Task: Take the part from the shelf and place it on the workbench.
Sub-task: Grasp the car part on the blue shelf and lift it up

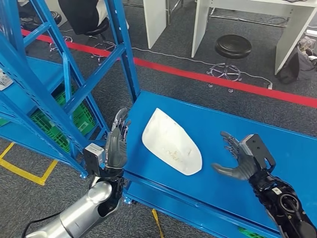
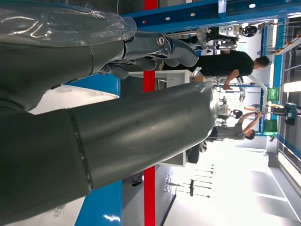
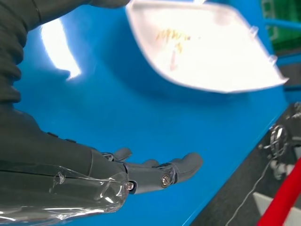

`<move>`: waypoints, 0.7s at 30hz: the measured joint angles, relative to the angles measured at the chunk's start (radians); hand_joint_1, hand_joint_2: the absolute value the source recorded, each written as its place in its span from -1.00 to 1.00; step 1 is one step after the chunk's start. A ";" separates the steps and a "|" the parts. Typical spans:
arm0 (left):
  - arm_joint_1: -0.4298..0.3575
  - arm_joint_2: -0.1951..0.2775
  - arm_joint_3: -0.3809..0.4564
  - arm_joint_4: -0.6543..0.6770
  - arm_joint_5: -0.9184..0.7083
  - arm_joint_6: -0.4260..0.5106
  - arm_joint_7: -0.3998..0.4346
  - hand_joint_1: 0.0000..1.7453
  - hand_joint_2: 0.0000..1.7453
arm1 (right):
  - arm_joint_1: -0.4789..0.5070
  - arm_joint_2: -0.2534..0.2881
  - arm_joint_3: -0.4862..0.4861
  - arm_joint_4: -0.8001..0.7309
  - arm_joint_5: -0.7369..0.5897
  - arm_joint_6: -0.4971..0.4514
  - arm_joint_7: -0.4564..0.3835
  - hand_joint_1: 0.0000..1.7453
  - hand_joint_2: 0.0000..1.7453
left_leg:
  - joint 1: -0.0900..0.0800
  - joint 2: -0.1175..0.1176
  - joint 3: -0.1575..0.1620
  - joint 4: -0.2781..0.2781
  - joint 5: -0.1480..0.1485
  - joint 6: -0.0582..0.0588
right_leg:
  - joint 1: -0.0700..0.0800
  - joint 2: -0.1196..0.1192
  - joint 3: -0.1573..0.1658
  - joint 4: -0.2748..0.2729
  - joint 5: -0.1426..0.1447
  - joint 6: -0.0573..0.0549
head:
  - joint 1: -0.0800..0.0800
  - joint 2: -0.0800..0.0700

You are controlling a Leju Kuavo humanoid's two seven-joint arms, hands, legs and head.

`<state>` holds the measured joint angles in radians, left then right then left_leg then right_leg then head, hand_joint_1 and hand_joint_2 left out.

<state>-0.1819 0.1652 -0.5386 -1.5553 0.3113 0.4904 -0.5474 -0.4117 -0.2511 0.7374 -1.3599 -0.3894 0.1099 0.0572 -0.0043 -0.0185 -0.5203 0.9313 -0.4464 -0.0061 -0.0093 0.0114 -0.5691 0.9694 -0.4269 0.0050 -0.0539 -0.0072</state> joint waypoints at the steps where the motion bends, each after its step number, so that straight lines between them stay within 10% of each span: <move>1: 0.000 0.000 0.000 0.000 0.000 -0.001 0.000 -1.00 -1.00 | -0.005 -0.003 0.002 0.010 0.000 0.000 -0.001 -1.00 1.00 | 0.000 0.000 0.000 0.000 0.000 0.000 | 0.000 0.000 0.000 0.000 0.000 0.000 | 0.000 0.000; 21: -0.020 -0.003 0.000 0.034 0.004 -0.049 -0.010 -1.00 -1.00 | -0.196 -0.038 0.045 0.300 0.005 0.252 -0.107 -1.00 1.00 | 0.000 0.000 0.000 0.001 0.000 0.000 | 0.000 0.000 0.000 0.000 0.001 0.001 | 0.000 0.000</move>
<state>-0.2018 0.1618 -0.5389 -1.5215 0.3150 0.4409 -0.5578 -0.6080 -0.2889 0.7828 -1.0604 -0.3842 0.3619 -0.0502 -0.0045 -0.0183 -0.5206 0.9319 -0.4463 -0.0059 -0.0093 0.0118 -0.5690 0.9692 -0.4260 0.0058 -0.0540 -0.0072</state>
